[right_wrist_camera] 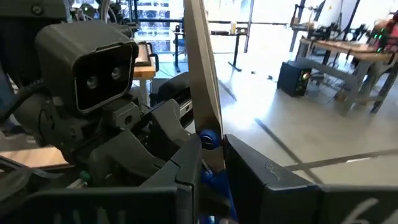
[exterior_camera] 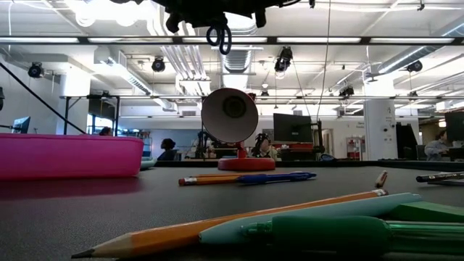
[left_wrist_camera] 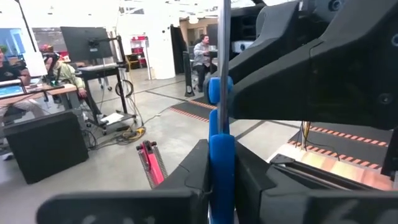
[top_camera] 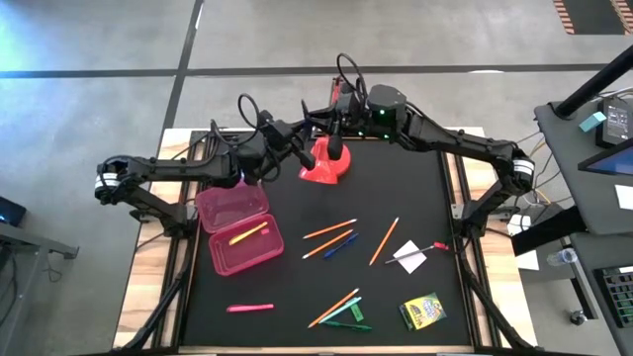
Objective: Pack school essentials
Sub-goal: Put the blue scissors into the red supply box
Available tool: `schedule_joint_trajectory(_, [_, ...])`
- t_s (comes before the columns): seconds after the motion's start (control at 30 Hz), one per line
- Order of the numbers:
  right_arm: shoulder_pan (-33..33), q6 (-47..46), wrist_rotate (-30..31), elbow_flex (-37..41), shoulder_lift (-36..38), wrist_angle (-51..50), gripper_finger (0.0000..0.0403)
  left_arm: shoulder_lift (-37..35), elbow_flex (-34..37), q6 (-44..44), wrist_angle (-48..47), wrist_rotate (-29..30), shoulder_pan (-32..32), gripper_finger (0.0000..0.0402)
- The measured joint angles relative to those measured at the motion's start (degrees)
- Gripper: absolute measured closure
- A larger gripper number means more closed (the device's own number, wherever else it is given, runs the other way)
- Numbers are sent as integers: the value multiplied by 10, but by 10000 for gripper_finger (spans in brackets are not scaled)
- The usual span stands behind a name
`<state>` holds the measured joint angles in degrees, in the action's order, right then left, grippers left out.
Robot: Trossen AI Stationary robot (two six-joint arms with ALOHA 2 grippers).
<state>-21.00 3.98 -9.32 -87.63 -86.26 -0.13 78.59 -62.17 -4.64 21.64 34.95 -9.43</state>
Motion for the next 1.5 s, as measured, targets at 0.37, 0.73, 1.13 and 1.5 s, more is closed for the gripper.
schedule_joint_trajectory(0.37, [-9,3,-1,-27,43,-165,255,-1,0,33,4,-43,4,379])
schedule_joint_trajectory(0.73, [-8,-40,70,-30,119,-340,234,0,1,145,-94,-119,29,380])
schedule_joint_trajectory(1.13, [-8,-76,79,-30,170,-511,262,-56,-1,239,-267,-228,75,379])
schedule_joint_trajectory(1.5, [-8,-59,78,-29,176,-604,288,-91,-1,344,-533,-316,106,378])
